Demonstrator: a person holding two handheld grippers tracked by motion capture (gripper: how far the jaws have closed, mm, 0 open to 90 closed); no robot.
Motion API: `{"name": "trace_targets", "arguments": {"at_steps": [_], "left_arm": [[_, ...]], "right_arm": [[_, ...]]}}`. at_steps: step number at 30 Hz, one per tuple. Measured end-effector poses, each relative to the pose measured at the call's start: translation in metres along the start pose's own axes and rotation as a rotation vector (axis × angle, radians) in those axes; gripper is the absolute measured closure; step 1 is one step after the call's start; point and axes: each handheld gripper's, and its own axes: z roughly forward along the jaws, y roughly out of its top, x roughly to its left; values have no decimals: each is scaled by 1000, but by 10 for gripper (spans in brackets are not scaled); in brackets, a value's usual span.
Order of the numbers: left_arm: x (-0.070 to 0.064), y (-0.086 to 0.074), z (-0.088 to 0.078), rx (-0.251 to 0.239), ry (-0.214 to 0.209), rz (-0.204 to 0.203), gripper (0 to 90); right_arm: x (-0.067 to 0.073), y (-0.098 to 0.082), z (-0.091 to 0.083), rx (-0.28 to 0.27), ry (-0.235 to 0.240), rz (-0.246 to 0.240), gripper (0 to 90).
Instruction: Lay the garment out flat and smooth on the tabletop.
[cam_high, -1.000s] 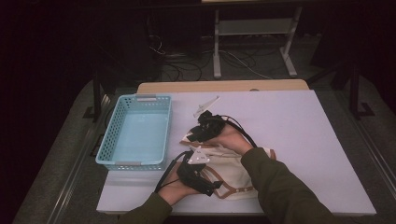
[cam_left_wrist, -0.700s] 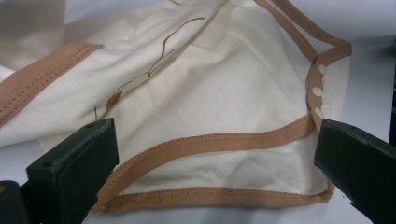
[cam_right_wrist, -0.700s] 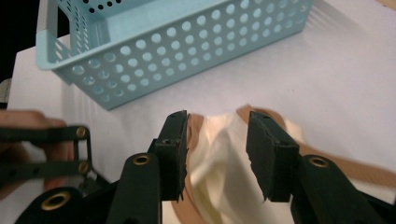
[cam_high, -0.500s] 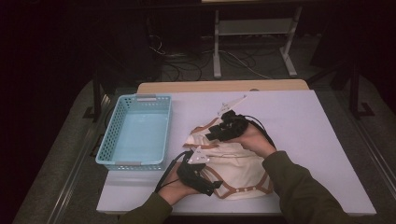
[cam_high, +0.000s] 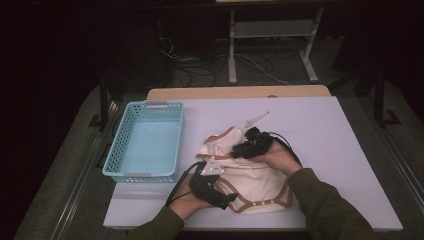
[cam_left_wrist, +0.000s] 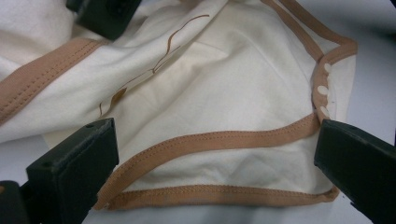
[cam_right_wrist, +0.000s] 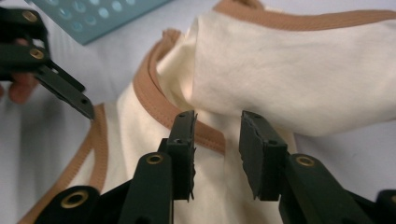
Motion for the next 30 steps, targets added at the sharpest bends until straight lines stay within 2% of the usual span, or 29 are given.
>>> {"name": "trace_targets", "arguments": {"at_steps": [3, 10, 12, 14, 18, 23, 30], "left_arm": [[1, 0, -1, 9, -3, 11, 0], [0, 0, 0, 0, -3, 0, 0], [0, 0, 0, 1, -1, 2, 0], [0, 0, 0, 0, -2, 1, 0], [0, 0, -1, 1, 0, 3, 0], [1, 0, -2, 9, -1, 14, 0], [0, 0, -1, 1, 1, 5, 0]], "right_arm": [[0, -2, 7, 23, 2, -3, 613], [5, -5, 14, 60, 2, -41, 603], [4, -6, 14, 71, -9, -91, 621], [6, -6, 13, 72, -18, -118, 661], [9, -6, 13, 70, -30, -146, 754], [10, -6, 12, 68, -15, -146, 843], [9, -5, 7, 44, -13, -160, 857]]}}
